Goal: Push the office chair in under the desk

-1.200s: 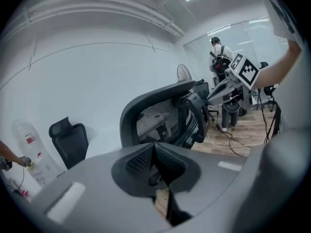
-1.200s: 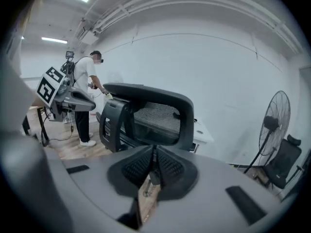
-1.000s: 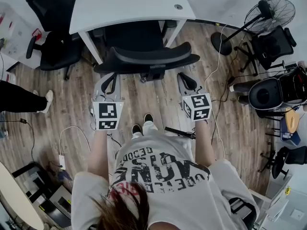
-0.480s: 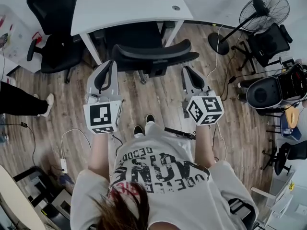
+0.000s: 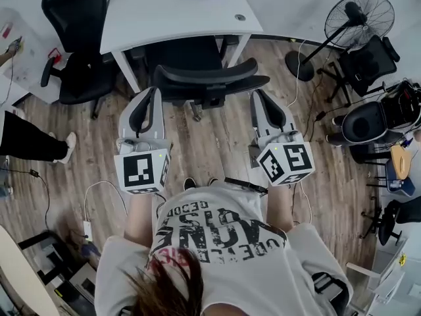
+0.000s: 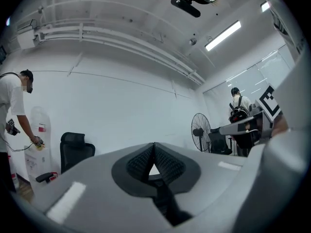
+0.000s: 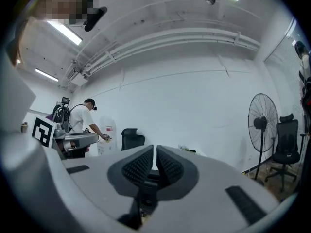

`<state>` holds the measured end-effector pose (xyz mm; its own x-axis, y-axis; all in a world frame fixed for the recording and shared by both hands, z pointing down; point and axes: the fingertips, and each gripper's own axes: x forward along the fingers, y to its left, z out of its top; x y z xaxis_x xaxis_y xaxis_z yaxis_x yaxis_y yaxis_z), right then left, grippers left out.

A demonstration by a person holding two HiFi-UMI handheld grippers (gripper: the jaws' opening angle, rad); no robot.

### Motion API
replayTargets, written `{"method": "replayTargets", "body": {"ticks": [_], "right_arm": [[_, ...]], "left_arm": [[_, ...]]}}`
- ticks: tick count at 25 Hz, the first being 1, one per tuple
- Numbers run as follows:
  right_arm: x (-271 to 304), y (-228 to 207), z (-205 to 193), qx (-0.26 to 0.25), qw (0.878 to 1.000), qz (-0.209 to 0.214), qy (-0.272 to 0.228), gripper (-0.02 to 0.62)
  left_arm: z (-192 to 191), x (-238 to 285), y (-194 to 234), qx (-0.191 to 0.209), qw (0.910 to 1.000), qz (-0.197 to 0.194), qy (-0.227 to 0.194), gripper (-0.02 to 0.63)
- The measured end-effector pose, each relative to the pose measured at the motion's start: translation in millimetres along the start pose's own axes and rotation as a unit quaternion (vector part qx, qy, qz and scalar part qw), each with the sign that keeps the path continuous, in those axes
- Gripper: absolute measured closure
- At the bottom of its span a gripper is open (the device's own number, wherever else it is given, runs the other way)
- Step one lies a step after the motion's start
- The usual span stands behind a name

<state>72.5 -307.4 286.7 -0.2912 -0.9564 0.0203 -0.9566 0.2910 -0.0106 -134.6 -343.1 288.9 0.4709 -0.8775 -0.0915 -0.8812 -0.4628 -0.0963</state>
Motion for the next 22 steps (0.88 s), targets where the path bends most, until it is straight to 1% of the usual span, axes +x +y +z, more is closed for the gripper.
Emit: {"method": "replayTargets", "body": {"ticks": [5, 12, 19, 22], "right_arm": [[-7, -6, 5, -0.017, 1.000, 0.006, -0.007, 0.565], [-29, -26, 17, 0.003, 1.000, 0.017, -0.014, 0.565], [-49, -36, 18, 0.010, 0.999, 0.042, -0.011, 0.565], [-57, -36, 16, 0.003, 0.998, 0.057, -0.006, 0.565]], "left_arm": [[5, 1, -14, -0.001, 0.9999, 0.009, -0.005, 0.594], [23, -3, -45, -0.003, 0.9996, 0.025, -0.013, 0.594], [26, -12, -79, -0.007, 0.9991, 0.043, -0.004, 0.594], [24, -19, -91, -0.007, 0.9987, 0.050, 0.003, 0.594]]}}
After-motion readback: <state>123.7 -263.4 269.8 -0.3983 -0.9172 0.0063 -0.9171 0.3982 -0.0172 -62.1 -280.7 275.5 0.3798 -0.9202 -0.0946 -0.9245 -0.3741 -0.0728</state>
